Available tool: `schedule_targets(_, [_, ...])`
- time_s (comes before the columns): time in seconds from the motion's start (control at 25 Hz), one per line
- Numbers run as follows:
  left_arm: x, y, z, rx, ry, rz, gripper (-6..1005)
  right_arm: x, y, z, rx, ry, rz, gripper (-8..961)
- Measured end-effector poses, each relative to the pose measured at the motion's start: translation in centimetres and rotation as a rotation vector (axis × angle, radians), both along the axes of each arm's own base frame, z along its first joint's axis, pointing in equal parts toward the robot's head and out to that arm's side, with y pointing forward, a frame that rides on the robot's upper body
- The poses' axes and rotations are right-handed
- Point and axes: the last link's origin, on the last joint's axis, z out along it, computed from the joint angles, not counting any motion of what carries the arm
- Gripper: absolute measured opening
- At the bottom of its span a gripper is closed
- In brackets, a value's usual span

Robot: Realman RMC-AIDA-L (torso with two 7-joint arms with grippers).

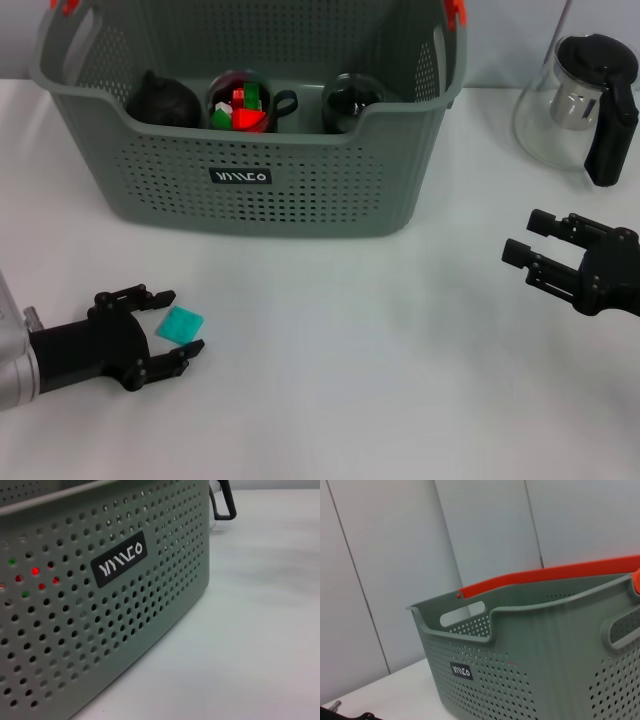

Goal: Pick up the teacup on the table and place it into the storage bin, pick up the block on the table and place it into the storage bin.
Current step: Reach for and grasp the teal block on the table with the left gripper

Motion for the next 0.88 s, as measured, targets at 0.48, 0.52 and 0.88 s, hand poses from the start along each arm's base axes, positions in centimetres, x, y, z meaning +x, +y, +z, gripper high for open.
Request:
schedule_targets(0.48, [0.07, 0.45, 0.06, 0.001, 0.027, -0.013, 698, 0.05, -0.04, 0.01, 0.0, 0.0, -0.002, 642])
schedule_targets(0.52, [0.07, 0.45, 0.06, 0.001, 0.027, -0.013, 676, 0.06, -0.04, 0.03, 0.0, -0.001, -0.002, 642])
schedule_targets(0.88, [0.16, 0.59, 0.44, 0.007, 0.033, -0.022, 416, 0.03, 0.05, 0.13, 0.003, -0.003, 0.001, 642])
